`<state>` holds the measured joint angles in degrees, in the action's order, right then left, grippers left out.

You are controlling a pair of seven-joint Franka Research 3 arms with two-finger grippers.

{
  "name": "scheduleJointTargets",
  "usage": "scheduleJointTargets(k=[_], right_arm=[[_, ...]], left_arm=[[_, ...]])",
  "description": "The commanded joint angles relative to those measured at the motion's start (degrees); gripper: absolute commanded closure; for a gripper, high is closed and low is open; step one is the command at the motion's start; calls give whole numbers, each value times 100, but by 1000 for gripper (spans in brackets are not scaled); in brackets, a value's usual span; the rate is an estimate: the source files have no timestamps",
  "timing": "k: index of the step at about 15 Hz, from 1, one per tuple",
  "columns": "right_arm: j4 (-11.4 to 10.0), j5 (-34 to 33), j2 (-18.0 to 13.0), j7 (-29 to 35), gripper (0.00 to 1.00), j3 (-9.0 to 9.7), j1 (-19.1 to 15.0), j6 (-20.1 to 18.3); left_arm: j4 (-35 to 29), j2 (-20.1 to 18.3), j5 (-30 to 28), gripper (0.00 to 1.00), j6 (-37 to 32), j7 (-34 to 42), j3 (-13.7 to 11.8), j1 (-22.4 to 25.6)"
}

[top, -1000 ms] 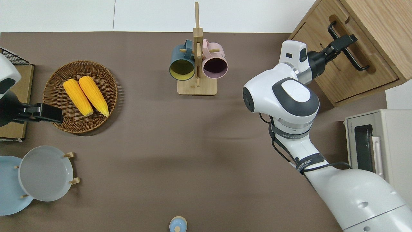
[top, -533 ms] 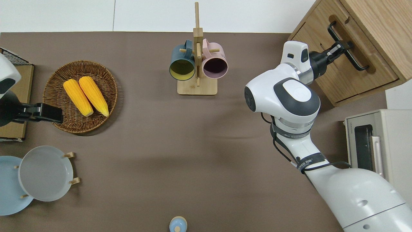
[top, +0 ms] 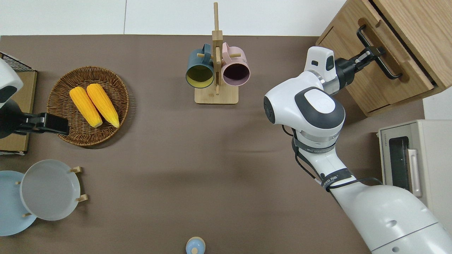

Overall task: Slide drawer open with right arm
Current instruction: 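Pull the handle toward the robot with the right gripper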

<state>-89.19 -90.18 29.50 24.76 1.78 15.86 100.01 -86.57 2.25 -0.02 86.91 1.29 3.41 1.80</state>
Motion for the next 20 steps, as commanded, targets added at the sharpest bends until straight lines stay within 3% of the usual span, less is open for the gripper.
scheduleJointTargets(k=[1,12,17,20], right_arm=[[-73,-254,170,-15,1000,24,391,-647],[-20,281,179,231,1000,86,1727,-1914],[67,519,179,267,1000,103,2202,-2099],[156,589,179,249,1000,103,2264,-2170]], left_arm=[[140,65,98,7,-113,56,37,22],[149,65,98,7,-113,56,37,22],[149,65,98,7,-113,56,37,22],[149,65,98,7,-113,56,37,22]])
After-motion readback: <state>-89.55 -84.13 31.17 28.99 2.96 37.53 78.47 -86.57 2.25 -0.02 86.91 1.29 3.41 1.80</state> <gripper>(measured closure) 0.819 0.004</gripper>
